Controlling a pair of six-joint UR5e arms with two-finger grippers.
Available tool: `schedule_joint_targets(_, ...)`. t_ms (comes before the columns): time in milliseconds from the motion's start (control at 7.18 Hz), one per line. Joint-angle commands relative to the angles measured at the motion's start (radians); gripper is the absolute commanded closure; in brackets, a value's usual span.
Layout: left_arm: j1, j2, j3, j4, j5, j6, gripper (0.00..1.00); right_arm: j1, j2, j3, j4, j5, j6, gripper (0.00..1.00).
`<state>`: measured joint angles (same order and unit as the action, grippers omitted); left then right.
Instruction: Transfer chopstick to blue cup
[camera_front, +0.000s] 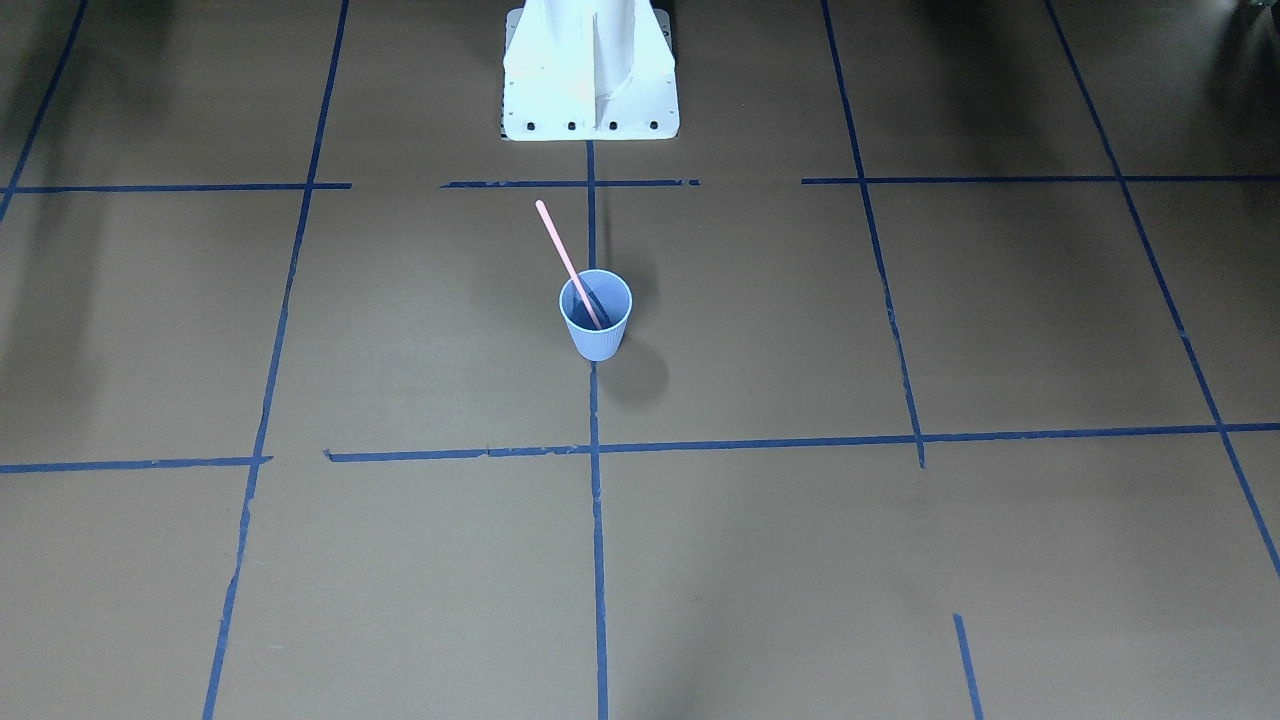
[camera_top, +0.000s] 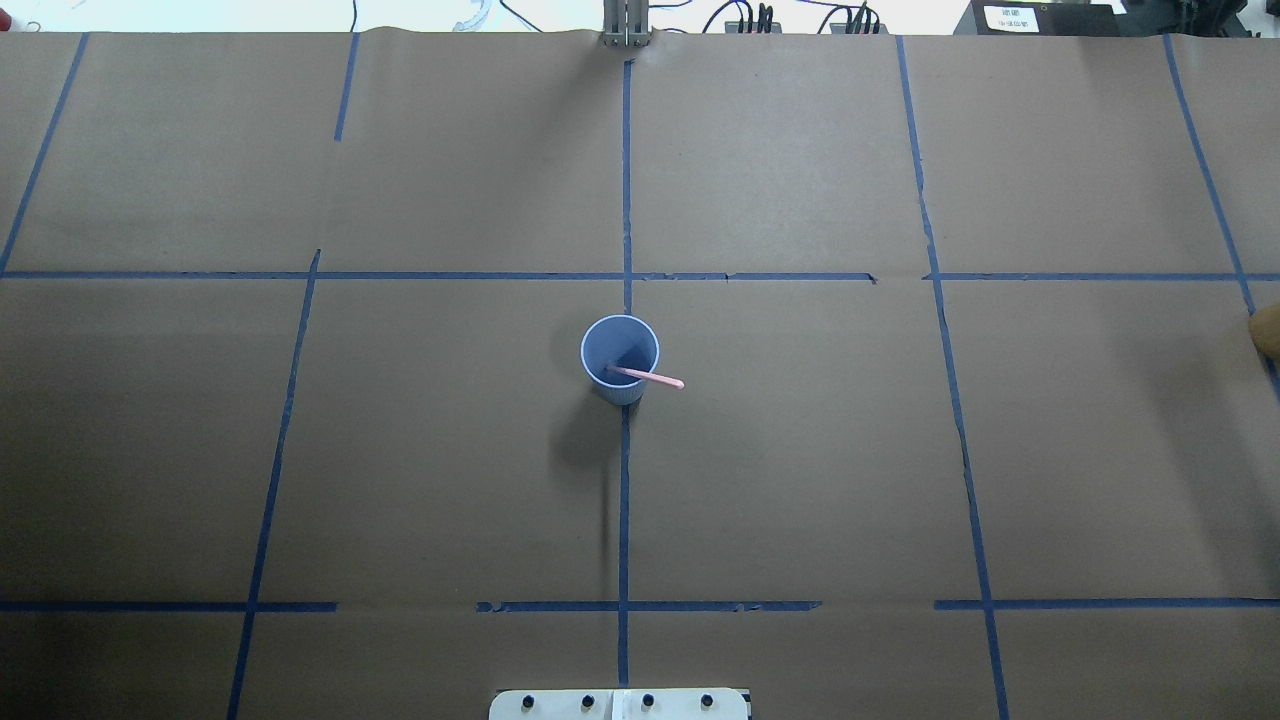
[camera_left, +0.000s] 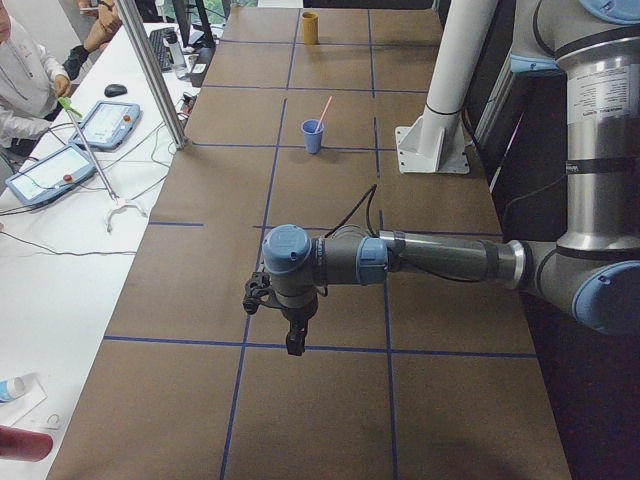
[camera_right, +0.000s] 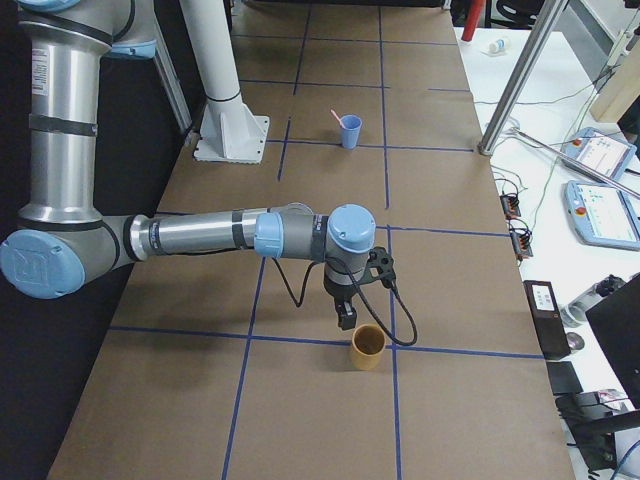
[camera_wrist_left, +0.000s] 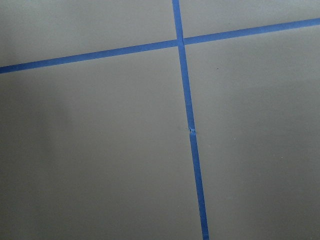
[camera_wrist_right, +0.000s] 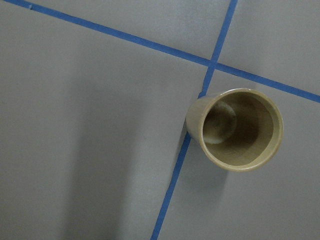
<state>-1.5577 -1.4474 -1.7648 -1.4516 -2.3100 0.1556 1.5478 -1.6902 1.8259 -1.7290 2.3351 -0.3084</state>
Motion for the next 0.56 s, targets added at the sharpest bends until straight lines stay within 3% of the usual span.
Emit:
schedule_joint_targets(0, -0.001, 0.002, 0.007, 0.0, 0.0, -0.001, 0.0, 0.0, -0.002, 0.0, 0.0, 0.001, -0.005, 0.01)
schedule_joint_targets(418, -0.001, 0.001, -0.004, 0.002, 0.001, -0.001, 0.0, 0.0, -0.002, -0.002, -0.001, 0.003, -0.005, 0.01)
